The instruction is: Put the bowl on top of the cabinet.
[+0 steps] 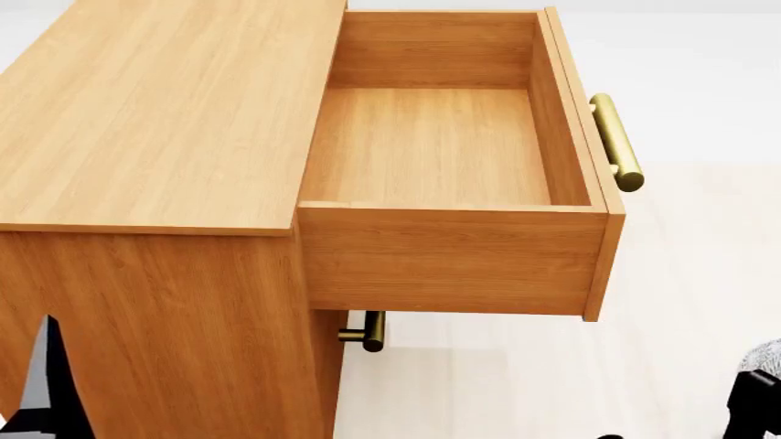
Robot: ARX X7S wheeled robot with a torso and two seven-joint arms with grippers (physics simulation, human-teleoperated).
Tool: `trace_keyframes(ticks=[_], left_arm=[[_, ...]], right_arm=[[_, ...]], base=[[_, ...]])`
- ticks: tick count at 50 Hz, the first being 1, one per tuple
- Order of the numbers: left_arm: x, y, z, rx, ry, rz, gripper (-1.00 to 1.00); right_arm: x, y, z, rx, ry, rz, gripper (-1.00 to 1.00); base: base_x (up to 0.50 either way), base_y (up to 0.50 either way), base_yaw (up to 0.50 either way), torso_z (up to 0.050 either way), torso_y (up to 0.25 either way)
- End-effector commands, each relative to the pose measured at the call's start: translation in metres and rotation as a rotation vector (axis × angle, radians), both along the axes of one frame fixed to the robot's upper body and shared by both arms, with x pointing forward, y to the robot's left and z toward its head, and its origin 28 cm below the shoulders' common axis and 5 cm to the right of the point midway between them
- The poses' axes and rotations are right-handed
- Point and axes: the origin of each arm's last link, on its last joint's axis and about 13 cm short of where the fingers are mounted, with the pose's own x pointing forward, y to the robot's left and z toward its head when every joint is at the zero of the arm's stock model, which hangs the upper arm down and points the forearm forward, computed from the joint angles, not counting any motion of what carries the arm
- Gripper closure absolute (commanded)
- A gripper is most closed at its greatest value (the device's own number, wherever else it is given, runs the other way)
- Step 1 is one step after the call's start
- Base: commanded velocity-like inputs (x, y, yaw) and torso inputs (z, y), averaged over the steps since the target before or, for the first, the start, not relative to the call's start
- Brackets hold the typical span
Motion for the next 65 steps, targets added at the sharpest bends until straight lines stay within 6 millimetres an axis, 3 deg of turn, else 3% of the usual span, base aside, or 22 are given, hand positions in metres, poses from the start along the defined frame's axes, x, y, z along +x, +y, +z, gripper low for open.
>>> trace_keyframes(ticks=[1, 12, 42, 43, 65], left_arm=[[0.004, 0.002, -0.002, 0.008, -0.009, 0.023, -1.0], [0.006, 0.003, -0.003, 0.007, -0.005, 0.025, -1.0], [0.01, 0.003, -0.007, 0.012, 0.01, 0.03, -1.0], [0.01, 0.003, -0.007, 0.012, 0.01, 0.03, -1.0], [0.009, 0.003, -0.007, 0.012, 0.01, 0.028, -1.0]], right_arm=[[0.007, -0.002, -0.009, 0.04, -0.025, -0.015, -1.0], [0.023, -0.003, -0.018, 0.056, -0.042, -0.01, -1.0], [0.027, -0.002, -0.012, 0.06, -0.07, -0.004, -1.0], [0.028, -0.002, -0.012, 0.059, -0.071, -0.003, 1.0], [0.025, -0.004, -0.015, 0.056, -0.083, -0.024, 1.0]], base=[[0.0, 0.0, 0.0, 0.0, 0.0], [0.0, 0.0, 0.0, 0.0, 0.0], [0.0, 0.0, 0.0, 0.0, 0.0], [0.0, 0.0, 0.0, 0.0, 0.0], [0.0, 0.0, 0.0, 0.0, 0.0]])
